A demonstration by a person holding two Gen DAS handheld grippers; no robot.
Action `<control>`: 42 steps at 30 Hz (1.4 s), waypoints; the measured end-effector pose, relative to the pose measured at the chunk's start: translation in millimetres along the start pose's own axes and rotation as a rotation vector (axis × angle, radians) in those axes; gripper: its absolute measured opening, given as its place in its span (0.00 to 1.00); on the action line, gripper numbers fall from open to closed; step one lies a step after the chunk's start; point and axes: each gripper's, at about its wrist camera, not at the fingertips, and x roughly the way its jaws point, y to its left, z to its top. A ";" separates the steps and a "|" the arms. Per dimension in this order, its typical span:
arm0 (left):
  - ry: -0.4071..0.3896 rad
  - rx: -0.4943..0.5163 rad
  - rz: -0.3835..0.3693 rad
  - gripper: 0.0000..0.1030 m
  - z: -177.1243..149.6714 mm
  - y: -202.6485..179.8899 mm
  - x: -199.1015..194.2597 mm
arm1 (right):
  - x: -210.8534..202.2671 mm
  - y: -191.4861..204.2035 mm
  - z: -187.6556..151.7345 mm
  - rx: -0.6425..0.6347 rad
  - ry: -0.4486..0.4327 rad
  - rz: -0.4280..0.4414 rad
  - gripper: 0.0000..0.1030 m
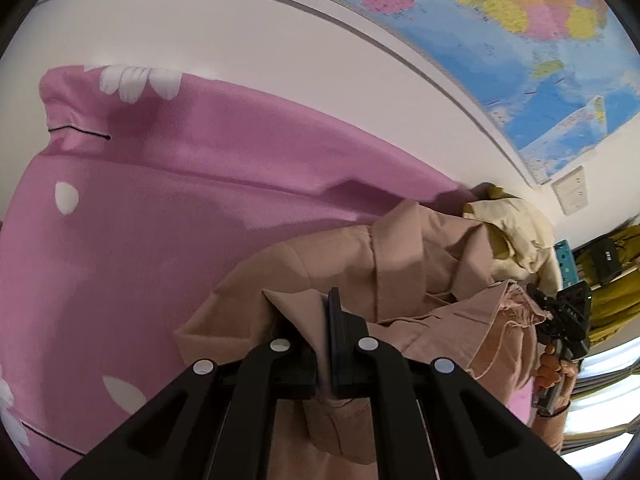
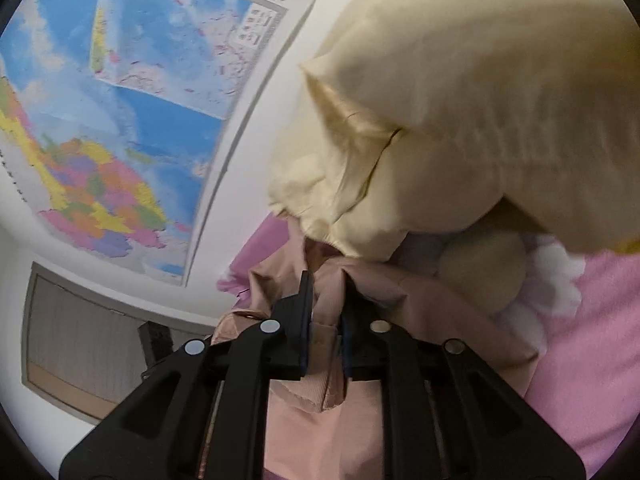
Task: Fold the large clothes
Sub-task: 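Lower the folded hem onto the jacket and open the right gripper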
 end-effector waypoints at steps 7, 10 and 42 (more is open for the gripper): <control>0.015 0.015 0.039 0.20 1.9 -0.5 11.9 | -8.4 14.6 -6.0 -0.112 -0.047 -0.063 0.56; -0.047 0.029 0.017 0.52 -5.9 -2.0 -2.6 | -25.8 40.5 -24.6 -0.269 -0.097 -0.079 0.63; -0.196 0.224 0.176 0.77 -20.1 -31.5 0.9 | 115.3 89.6 -43.2 -0.597 0.081 -0.428 0.12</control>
